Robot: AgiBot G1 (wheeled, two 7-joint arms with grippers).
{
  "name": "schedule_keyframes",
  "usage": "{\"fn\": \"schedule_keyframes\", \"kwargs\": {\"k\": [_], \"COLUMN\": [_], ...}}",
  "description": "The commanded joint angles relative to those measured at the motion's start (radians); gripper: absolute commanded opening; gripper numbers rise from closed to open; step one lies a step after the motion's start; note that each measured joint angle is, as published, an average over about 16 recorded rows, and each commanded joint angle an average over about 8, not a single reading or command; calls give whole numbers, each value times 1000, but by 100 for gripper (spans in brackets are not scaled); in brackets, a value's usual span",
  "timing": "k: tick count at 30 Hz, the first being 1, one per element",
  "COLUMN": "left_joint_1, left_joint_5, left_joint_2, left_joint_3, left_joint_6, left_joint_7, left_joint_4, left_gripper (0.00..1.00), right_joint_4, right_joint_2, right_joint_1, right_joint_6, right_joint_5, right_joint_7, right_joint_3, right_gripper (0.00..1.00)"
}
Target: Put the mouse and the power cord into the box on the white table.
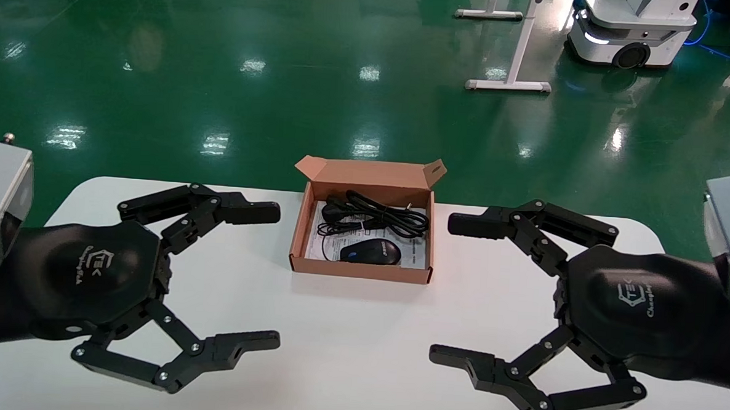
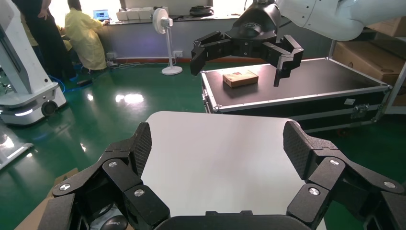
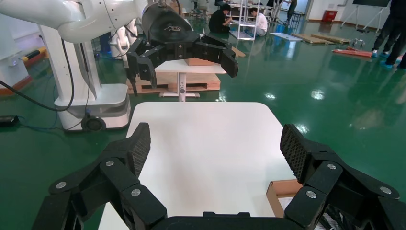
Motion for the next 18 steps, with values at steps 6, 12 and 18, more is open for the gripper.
{"fn": "schedule_keyframes", "kwargs": {"k": [6, 12, 18], "left_joint_1": [0, 0, 0], "left_joint_5": [0, 0, 0], "left_joint_2": [0, 0, 0], "left_joint_3": [0, 0, 0], "left_joint_6": [0, 0, 0], "left_joint_7": [0, 0, 0], "left_joint_4": [0, 0, 0], "left_gripper": [100, 100, 100], "right_joint_4": [0, 0, 0], "right_joint_2": [0, 0, 0], "right_joint_1": [0, 0, 0], "right_joint_6": [0, 0, 0], "right_joint_5": [0, 0, 0], "right_joint_7": [0, 0, 0], "right_joint_3": [0, 0, 0], "right_gripper": [100, 100, 100]}}
